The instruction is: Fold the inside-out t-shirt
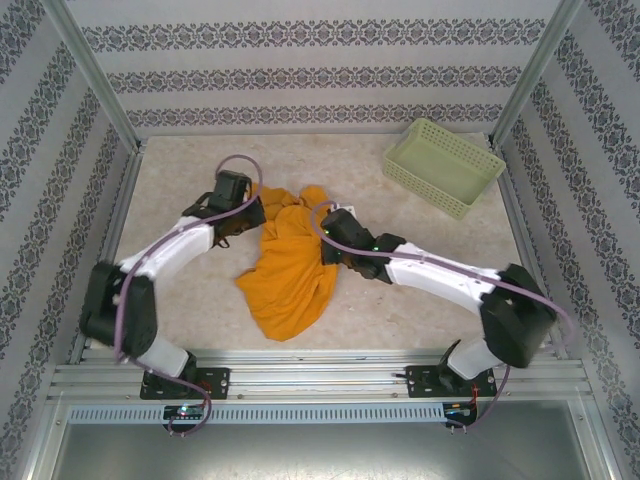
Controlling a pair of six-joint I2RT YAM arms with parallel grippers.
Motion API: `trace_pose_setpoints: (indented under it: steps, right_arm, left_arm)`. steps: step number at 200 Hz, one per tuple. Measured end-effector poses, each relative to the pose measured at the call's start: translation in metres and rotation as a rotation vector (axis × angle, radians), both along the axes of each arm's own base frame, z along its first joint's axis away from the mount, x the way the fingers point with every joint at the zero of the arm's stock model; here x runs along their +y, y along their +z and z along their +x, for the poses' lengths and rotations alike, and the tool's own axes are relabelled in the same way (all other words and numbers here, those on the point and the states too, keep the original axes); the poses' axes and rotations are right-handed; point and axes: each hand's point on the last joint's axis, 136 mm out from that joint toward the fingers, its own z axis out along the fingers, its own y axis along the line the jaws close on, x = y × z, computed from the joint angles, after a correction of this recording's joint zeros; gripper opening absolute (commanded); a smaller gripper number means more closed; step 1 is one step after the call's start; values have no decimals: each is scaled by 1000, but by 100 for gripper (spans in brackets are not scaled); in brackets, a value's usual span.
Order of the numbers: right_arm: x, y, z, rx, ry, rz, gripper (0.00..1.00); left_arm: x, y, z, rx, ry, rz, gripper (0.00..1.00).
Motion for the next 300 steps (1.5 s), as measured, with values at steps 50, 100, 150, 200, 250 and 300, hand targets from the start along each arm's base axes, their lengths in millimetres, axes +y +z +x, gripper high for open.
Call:
trace_pose_setpoints:
  steps: [50,100,150,200,250,300]
  right_arm:
    - [-15,106,-17,-199,71,230,0]
    - [-39,106,1,-161,25,287,0]
    - [-81,-2,75,107,-185,132,60]
    - [-81,-16,44,149,-175,46,75]
    - [-20,-45,-77,236,35,45,75]
    - [1,-112,-103,393,12,-1,52]
  left_arm:
    - [42,155,-74,-406,74,-33,0]
    - [41,136,-67,-332,66,6,0]
    - [11,31,14,19,0,115,64]
    - [32,-3,-31,94,25,157,80]
    - [60,-19,-86,58,89,157,79]
    - [54,-66,-77,179,76,134,76]
